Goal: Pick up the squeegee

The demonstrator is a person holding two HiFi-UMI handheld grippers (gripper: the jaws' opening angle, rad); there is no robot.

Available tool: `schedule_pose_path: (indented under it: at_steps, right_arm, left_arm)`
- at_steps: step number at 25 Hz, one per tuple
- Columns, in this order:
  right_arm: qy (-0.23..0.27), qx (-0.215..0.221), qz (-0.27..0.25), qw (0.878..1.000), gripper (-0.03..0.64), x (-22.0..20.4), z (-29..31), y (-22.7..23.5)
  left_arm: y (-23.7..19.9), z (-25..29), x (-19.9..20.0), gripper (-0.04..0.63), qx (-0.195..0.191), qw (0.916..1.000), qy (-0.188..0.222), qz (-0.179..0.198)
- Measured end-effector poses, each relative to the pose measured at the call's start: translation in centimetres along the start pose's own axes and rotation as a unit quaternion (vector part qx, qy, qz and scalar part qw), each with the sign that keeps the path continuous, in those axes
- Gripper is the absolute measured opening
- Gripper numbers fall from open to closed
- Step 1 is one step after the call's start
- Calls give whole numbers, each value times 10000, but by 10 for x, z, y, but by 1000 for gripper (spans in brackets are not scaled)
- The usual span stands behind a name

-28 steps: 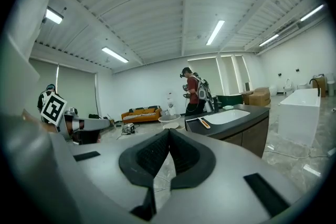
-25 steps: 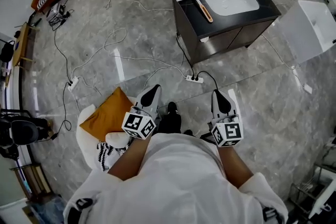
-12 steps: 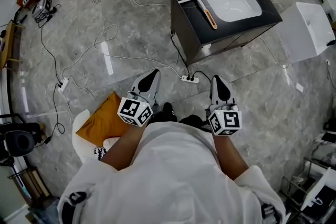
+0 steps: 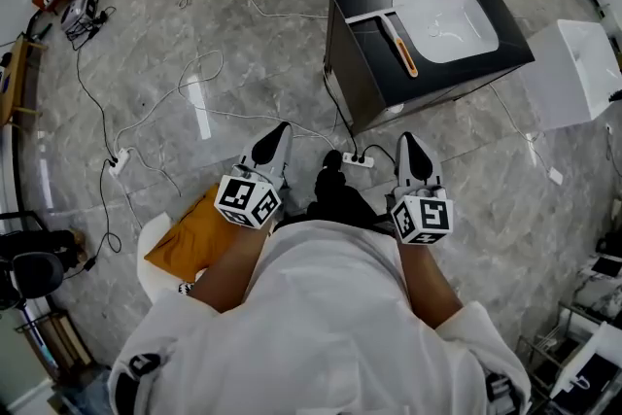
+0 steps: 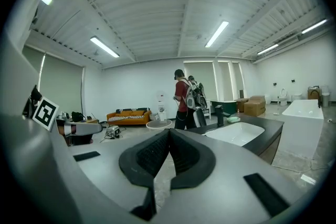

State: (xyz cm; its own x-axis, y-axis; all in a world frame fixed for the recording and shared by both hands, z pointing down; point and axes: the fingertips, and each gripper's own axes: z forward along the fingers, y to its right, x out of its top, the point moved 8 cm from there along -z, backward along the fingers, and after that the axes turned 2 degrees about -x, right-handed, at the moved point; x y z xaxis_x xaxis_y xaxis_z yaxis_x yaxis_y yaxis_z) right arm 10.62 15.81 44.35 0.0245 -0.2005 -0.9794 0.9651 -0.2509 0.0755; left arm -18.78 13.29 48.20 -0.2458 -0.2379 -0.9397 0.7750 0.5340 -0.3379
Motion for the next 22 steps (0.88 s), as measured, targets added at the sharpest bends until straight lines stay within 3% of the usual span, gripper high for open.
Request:
schedule_pose_path:
  at_steps: [13,18,22]
  right_arm:
    - [-61,-487,139,9987,13,30,137,79]
    - [-106,-252,1,9996,14,38,180,91]
    - [-417,-152,-165,9989,14,36,214,100]
  left_arm:
    - [-72,155,42,12,-300,9992,-229,149]
    - [-87,200,48,12,-477,9982,-345,138]
    - [-103,234,44,12,-614,9965,-558,35]
